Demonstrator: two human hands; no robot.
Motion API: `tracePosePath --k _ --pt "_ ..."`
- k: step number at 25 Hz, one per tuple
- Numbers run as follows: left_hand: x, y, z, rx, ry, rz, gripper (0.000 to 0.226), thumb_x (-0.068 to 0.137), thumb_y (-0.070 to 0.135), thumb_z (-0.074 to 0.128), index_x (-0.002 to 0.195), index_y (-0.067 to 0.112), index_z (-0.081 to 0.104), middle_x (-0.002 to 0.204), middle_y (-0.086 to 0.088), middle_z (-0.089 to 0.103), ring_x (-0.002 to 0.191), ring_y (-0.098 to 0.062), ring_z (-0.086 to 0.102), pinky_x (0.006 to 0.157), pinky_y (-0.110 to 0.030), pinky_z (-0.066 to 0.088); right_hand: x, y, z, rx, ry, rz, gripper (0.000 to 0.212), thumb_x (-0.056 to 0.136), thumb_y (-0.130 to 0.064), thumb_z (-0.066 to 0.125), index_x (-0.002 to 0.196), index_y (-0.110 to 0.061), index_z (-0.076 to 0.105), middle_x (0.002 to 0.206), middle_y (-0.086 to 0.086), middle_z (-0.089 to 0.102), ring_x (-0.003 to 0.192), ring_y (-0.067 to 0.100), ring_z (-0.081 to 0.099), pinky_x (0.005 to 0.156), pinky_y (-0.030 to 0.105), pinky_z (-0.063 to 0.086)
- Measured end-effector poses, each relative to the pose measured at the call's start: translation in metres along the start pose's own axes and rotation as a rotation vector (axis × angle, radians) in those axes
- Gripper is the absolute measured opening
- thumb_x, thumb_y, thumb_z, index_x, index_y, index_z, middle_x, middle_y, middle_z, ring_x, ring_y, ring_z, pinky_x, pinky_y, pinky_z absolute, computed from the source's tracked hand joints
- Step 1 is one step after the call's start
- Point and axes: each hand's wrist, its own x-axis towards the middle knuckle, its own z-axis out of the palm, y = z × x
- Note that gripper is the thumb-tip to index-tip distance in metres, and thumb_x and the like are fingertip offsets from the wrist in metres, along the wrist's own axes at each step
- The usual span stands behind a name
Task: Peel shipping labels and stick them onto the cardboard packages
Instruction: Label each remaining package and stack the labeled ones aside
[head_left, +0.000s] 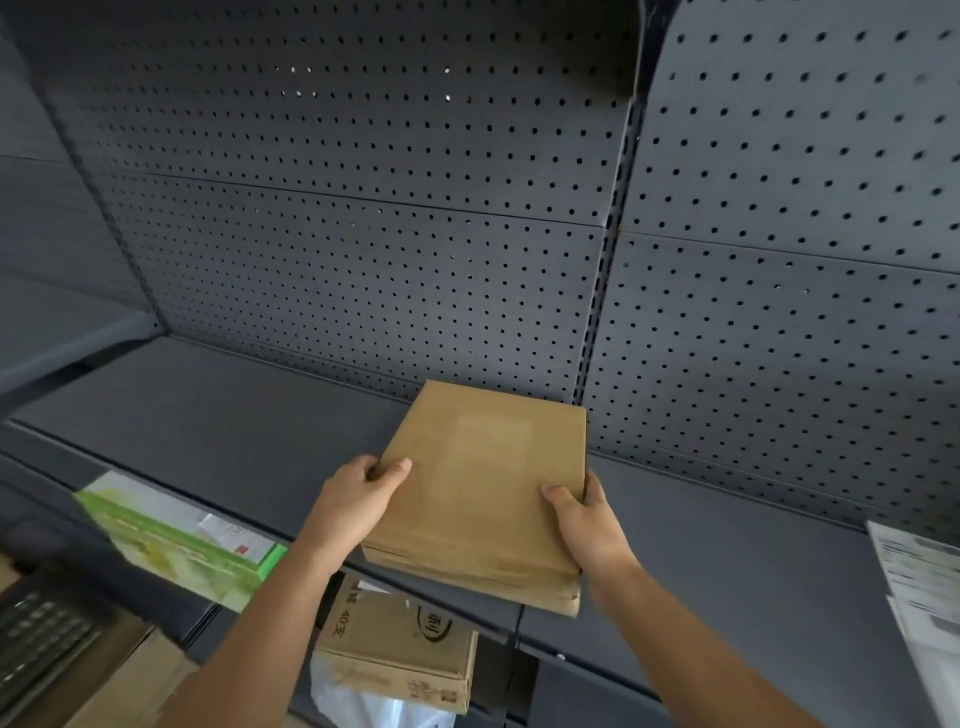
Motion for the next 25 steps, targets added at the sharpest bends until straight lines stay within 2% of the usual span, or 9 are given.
tracePosePath --k 3,7,9,14,18,23,25 --pt "-0.020 0.025 0.024 0.048 -0.036 0.062 0.043 0.095 0.062 0.054 0.110 0.022 0.059 0.103 0.006 0.066 0.092 -0.013 0.064 0.085 -0.040 0.055 -0.014 0.000 -0.046 -0.013 0.067 0.005 0.058 0.095 -0.044 0.057 0.148 -0.035 0.034 0.125 -0.006 0.060 0.106 0.020 0.062 0.097 0.045 0.051" --pt "-0.050 0.064 0.071 0.073 -0.120 0.138 0.044 0.093 0.066 0.052 0.101 0.022 0.057 0.095 0.002 0.068 0.085 -0.017 0.068 0.079 -0.041 0.055 -0.043 0.007 -0.118 0.011 0.163 0.019 0.057 0.092 -0.047 0.060 0.145 -0.038 0.040 0.120 -0.008 0.063 0.101 0.019 0.064 0.080 0.037 0.053" --pt "-0.065 0.084 0.100 0.105 -0.165 0.176 0.045 0.093 0.066 0.051 0.099 0.021 0.057 0.094 0.001 0.069 0.084 -0.019 0.068 0.078 -0.041 0.056 -0.058 0.014 -0.155 0.028 0.217 0.019 0.056 0.092 -0.047 0.061 0.143 -0.038 0.042 0.119 -0.008 0.065 0.100 0.019 0.066 0.077 0.035 0.053" --pt "-0.094 0.123 0.164 0.091 -0.247 0.215 0.047 0.096 0.062 0.051 0.097 0.015 0.056 0.090 -0.004 0.067 0.079 -0.021 0.065 0.064 -0.037 0.046 -0.079 0.029 -0.230 0.046 0.329 0.030 0.057 0.088 -0.048 0.064 0.140 -0.036 0.046 0.119 -0.005 0.067 0.100 0.022 0.069 0.090 0.044 0.057" --pt "-0.104 0.134 0.198 0.092 -0.254 0.216 0.049 0.097 0.061 0.050 0.095 0.012 0.055 0.086 -0.006 0.066 0.076 -0.022 0.064 0.061 -0.035 0.043 -0.083 0.036 -0.264 0.049 0.355 0.016 0.045 0.090 -0.042 0.063 0.133 -0.036 0.052 0.115 -0.006 0.070 0.098 0.020 0.070 0.091 0.043 0.057" --pt "-0.107 0.129 0.218 0.117 -0.234 0.183 0.051 0.096 0.063 0.048 0.091 0.013 0.053 0.081 -0.006 0.065 0.072 -0.022 0.063 0.058 -0.035 0.042 -0.080 0.045 -0.275 0.091 0.315 -0.004 0.028 0.094 -0.031 0.061 0.121 -0.037 0.057 0.111 -0.008 0.070 0.096 0.016 0.070 0.080 0.032 0.057" --pt "-0.108 0.124 0.221 0.132 -0.226 0.163 0.051 0.096 0.064 0.047 0.092 0.014 0.053 0.082 -0.006 0.066 0.073 -0.023 0.064 0.059 -0.035 0.044 -0.076 0.051 -0.274 0.093 0.303 -0.015 0.028 0.094 -0.028 0.063 0.121 -0.034 0.059 0.112 -0.006 0.072 0.098 0.016 0.070 0.086 0.035 0.057"
